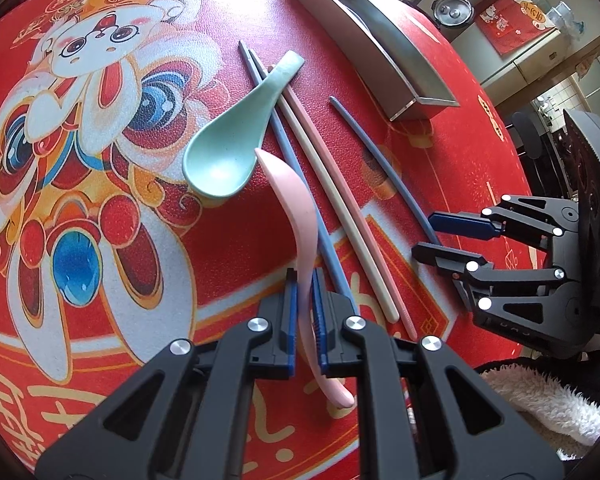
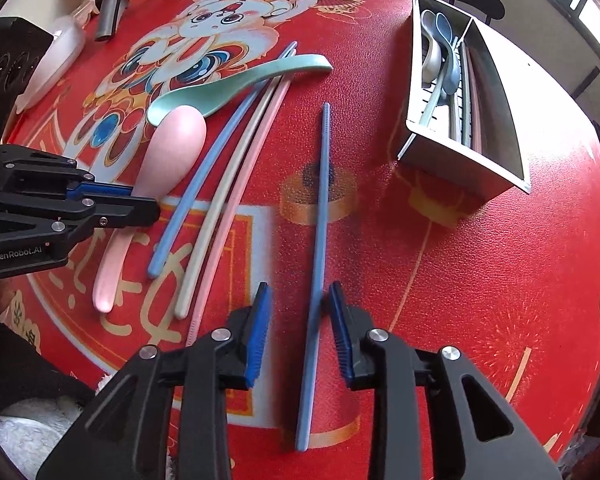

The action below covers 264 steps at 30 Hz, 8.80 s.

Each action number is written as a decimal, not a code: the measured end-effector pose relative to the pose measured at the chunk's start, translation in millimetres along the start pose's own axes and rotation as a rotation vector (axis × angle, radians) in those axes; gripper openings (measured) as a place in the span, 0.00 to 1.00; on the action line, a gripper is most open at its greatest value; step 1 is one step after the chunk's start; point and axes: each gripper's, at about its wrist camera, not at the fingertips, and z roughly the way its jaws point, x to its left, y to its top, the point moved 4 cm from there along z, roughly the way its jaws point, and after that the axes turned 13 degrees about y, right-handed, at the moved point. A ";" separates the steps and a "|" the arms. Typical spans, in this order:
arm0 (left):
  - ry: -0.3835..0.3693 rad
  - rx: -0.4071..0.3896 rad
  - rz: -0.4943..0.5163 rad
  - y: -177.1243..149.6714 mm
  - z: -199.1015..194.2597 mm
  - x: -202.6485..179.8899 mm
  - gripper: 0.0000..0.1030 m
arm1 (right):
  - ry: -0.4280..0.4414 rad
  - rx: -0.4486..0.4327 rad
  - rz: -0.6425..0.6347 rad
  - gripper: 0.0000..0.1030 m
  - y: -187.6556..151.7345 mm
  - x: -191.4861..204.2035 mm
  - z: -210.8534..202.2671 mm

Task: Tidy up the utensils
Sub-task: 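Lift the pink spoon and blue chopstick and carry both over the steel tray, then lower the spoon and chopstick into the steel tray and open both tools, then move both open tools back toward the mint spoon and remaining chopsticks, then close the left tool on a blue chopstick while the right tool grasps a pink chopstick, then lift the blue and pink chopsticks and carry them over the steel tray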

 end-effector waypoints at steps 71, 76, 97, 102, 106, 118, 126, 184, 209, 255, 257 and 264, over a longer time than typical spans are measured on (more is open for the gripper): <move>0.036 -0.065 0.039 282.2 34.6 -75.9 0.11 | 0.071 -0.298 0.355 0.06 139.4 -173.7 -41.6; 0.048 -0.053 0.033 285.4 45.2 -77.0 0.11 | 0.083 -0.297 0.390 0.06 138.5 -181.1 -35.7; 0.079 -0.251 0.004 266.1 -37.9 -32.8 0.64 | 0.004 -0.403 0.382 0.70 114.7 -157.9 -80.1; 0.158 -0.316 0.004 233.7 -65.6 -11.0 0.92 | -0.062 -0.433 0.371 0.94 94.5 -143.0 -86.4; 0.194 -0.284 -0.010 199.4 -72.0 12.7 0.93 | -0.083 -0.380 0.353 0.94 77.5 -131.5 -77.4; 0.285 -0.226 -0.116 85.3 -70.0 64.5 0.94 | -0.090 -0.270 0.253 0.94 48.6 -70.5 -37.1; 0.275 -0.161 -0.166 31.4 -51.4 64.3 0.94 | -0.084 -0.175 0.112 0.94 53.8 -26.3 -0.6; 0.054 -0.074 0.040 46.6 -13.8 -17.3 0.21 | 0.040 -0.145 0.143 0.07 48.2 -23.0 10.8; 0.163 -0.064 0.058 80.5 23.3 -18.4 0.19 | 0.038 -0.164 0.135 0.07 46.1 -22.2 9.9; 0.124 -0.023 0.091 28.9 9.2 -12.6 0.10 | 0.109 -0.109 0.210 0.06 32.1 -25.4 4.6; 0.102 -0.020 0.092 24.2 5.1 -12.4 0.10 | 0.123 -0.114 0.236 0.06 26.0 -28.7 0.0; 0.057 -0.055 0.060 11.9 -21.3 -1.5 0.10 | 0.171 -0.140 0.349 0.06 -0.6 -44.6 -15.4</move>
